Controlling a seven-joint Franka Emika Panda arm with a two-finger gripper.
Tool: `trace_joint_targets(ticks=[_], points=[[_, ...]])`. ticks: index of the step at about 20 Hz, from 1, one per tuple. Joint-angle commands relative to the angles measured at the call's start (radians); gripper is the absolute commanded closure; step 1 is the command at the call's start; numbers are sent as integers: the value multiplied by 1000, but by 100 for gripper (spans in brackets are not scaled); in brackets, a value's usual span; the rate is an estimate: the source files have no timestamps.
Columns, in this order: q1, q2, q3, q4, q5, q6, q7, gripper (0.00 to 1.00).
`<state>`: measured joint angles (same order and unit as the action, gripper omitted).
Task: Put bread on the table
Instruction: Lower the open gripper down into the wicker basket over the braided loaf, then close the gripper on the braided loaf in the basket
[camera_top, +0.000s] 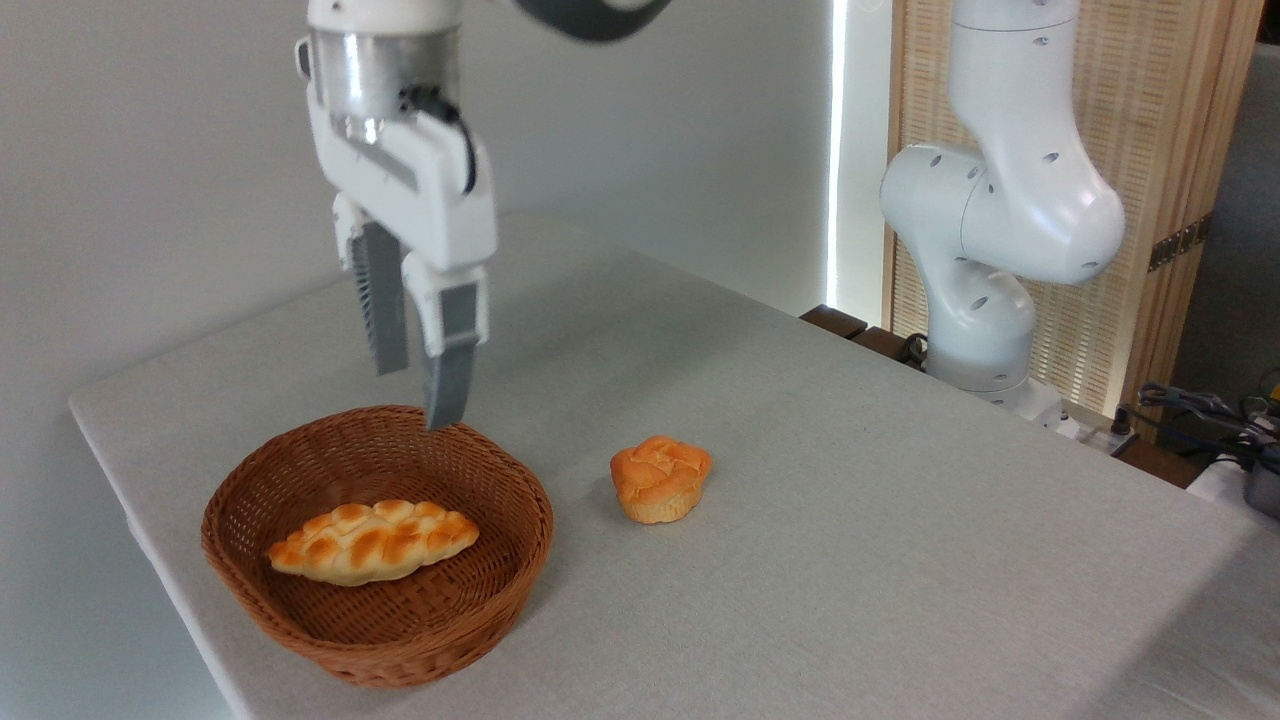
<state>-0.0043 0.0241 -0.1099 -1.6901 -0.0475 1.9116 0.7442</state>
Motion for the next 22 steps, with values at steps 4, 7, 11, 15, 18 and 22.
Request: trace_joint_targets(ticks=[4,7,11,15,18,22], points=[[-9,30,-40,-132,-9,182,-22,0],[-11,39,-42,-181,-18,230,-49,0],[-60,89,-44,-249,-46,418,-103,0],[-71,145,-71,-247,21,480,-100,0],[-69,160,-74,-247,35,504,-95,0],[-69,177,-79,-247,58,507,-95,0]])
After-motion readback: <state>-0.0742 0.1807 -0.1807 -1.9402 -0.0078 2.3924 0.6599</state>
